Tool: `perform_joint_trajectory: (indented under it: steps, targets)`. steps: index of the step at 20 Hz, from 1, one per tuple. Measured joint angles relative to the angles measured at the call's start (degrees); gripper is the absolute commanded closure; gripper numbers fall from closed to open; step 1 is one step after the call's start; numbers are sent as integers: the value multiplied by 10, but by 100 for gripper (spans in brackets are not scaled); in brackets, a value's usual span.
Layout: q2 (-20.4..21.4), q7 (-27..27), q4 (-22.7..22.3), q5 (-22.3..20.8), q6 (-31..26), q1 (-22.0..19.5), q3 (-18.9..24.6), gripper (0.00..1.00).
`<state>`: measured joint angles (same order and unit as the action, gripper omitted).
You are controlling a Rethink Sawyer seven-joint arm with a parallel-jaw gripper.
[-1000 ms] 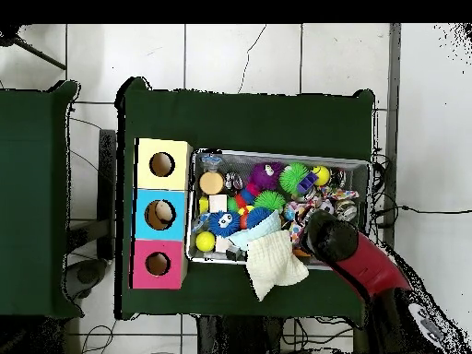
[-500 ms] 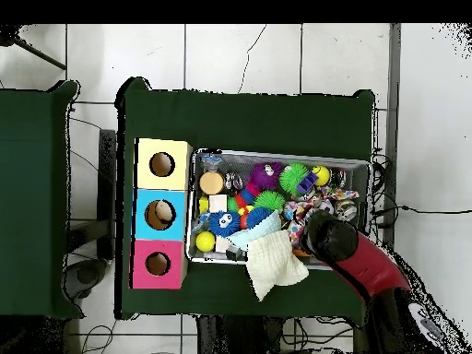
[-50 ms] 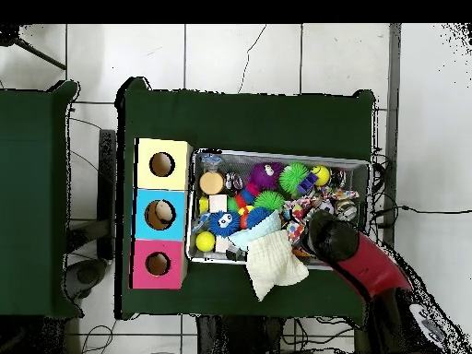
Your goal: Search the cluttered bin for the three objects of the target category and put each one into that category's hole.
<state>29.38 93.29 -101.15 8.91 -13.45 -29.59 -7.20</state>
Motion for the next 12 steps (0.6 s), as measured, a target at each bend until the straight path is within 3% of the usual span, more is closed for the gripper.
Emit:
perform_joint_trajectory:
  steps: [8, 12]
  targets:
    - [0, 0, 3, -6, -3, 0, 0, 0]
    - [6, 0, 12, -15, -34, 2, -3, 0]
